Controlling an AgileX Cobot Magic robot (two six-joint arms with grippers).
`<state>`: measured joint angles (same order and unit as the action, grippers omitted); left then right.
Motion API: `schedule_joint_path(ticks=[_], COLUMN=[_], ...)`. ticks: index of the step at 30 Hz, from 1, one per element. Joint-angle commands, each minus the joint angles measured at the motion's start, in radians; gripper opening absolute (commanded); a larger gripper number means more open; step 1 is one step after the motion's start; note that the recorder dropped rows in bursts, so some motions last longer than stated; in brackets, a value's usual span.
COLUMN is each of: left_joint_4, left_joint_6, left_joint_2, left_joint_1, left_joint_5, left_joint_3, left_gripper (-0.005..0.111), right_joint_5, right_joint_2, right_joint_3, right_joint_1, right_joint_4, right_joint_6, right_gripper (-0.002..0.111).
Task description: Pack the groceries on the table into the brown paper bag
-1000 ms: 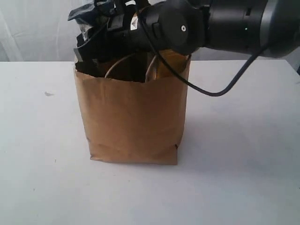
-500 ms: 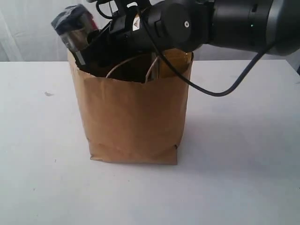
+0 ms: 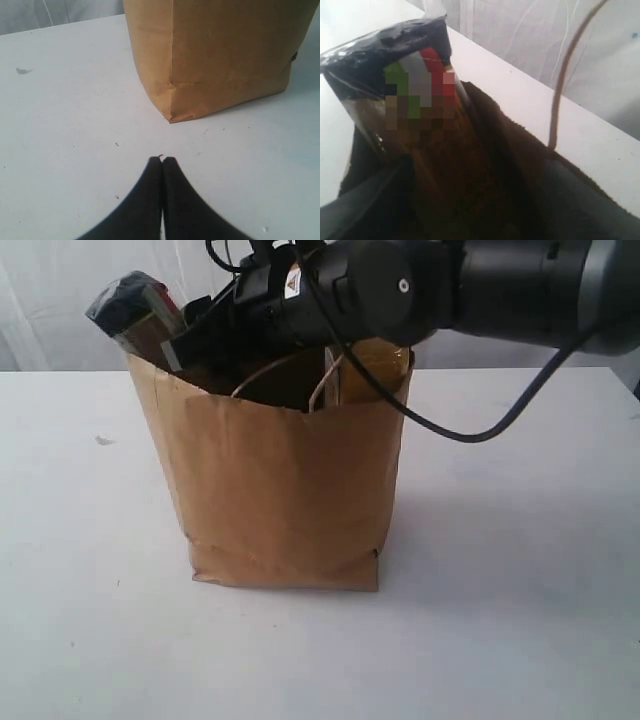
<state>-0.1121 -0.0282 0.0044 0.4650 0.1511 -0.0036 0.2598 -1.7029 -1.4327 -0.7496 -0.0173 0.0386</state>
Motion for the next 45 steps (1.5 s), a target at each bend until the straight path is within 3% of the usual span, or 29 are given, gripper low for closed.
schedule_joint_path(ticks=[1,17,24,28,45], left_joint_4=[-0.005,-0.005,-0.005,-0.005,-0.005], left_joint_6=[-0.003,-0.003,-0.003,-0.003,-0.003], left_joint_2=[-0.004,-0.004,-0.004,-0.004,-0.004], left_joint_1=[-0.003,-0.003,-0.003,-0.003,-0.003], left_joint_5=[-0.002,-0.002,-0.002,-0.002,-0.002], left_joint_3=[0.004,0.004,0.004,0.004,0.004], left_gripper=[0.0,0.0,0.0,0.0,0.0], right_joint_5=[-0.027,-0.139,-0.194,-0.21,0.048], right_joint_2=[0.03,0.095,0.125,0.158,0.392], right_joint_3=[0.008,0.008,0.008,0.008,0.056], right_joint_1=[0.001,0.001,0.001,0.001,0.001], right_joint_4=[0.002,0.002,0.002,0.002,0.01], right_joint_6=[0.01,0.01,0.01,0.04,0.025], right_gripper=[0.066,0.066,0.054,0.053,0.052])
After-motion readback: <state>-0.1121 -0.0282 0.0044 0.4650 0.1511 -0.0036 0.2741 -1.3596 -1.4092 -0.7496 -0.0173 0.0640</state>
